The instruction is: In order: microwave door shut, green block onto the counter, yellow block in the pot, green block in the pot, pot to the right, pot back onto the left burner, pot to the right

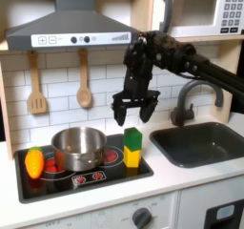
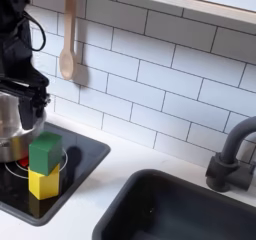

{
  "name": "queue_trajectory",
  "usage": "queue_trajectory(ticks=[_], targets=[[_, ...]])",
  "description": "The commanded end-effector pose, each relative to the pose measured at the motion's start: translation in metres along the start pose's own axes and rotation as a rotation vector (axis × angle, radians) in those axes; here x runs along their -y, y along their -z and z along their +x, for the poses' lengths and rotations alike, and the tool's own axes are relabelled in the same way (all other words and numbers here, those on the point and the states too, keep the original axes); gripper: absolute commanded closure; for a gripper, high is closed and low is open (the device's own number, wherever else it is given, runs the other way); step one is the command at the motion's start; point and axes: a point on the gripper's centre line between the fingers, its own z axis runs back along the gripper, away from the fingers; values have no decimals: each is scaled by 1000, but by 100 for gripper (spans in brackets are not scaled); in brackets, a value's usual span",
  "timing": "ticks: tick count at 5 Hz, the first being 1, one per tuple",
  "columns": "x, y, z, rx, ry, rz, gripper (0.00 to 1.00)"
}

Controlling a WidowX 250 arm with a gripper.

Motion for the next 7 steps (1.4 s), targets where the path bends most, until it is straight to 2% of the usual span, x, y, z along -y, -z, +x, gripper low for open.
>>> queue_trajectory(ticks=[1,2,3,4,5,7], targets=[[-12,4,-1,-7,-56,14,0],[-26,9,-2,-25,-65,37,0],[-31,17,0,-43,-66,32,0],[-30,22,0,-55,-59,31,0],[-33,30,0,-74,-57,46,0],[-35,40,9,-75,-66,43,0]])
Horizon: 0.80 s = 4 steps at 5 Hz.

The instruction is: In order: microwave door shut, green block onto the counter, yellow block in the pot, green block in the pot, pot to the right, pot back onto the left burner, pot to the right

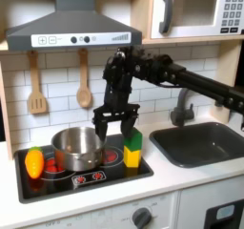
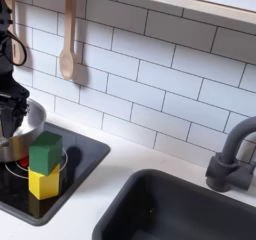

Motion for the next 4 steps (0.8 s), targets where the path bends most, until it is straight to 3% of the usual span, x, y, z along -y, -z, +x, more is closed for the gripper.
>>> queue_trajectory(ticks=[1,3,4], targets=[[2,15,8,-24,-5,-11,0],[4,23,8,-35,-8,-16,0],[17,21,8,-31,29,-29,0]])
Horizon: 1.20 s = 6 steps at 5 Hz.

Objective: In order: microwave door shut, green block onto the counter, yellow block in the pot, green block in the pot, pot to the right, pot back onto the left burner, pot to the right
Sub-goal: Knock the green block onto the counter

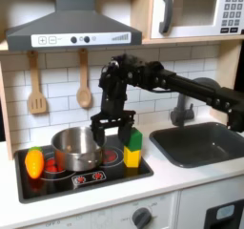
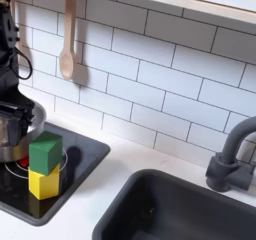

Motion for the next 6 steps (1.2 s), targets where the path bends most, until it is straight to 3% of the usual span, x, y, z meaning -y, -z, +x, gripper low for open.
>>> queue_trajectory(ticks=[1,2,3,6], targets=[[28,2,-3,-15,66,-31,0],[47,7,-5,-34,112,-59,0],[64,2,-7,-20,158,-87,0],[65,9,-16,-39,159,-79,0]])
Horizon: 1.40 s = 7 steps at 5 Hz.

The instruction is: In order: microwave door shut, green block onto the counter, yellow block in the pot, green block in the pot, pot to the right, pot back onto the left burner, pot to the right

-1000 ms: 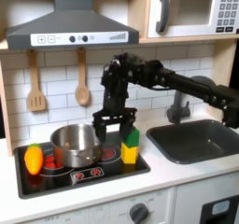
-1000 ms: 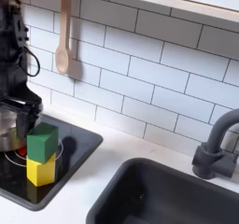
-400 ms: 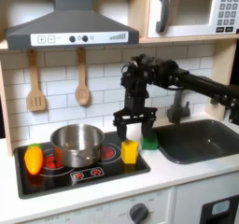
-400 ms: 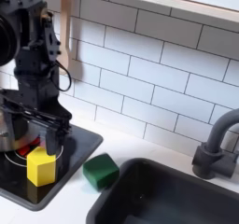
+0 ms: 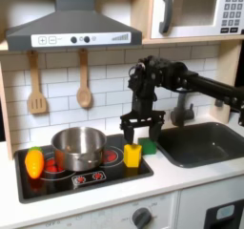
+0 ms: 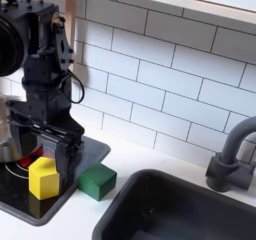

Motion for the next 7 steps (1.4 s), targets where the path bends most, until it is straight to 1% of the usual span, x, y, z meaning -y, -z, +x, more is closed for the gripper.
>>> queue_trajectory(ticks=[1,2,3,4,5,7], targets=[[-5,8,1,1,-16,18,0],[-5,12,6,3,-25,16,0],[-4,21,6,-15,-28,14,0],[-8,30,7,-29,-28,20,0],[-9,37,10,-34,-24,24,0],[-8,50,9,-62,-16,19,0]])
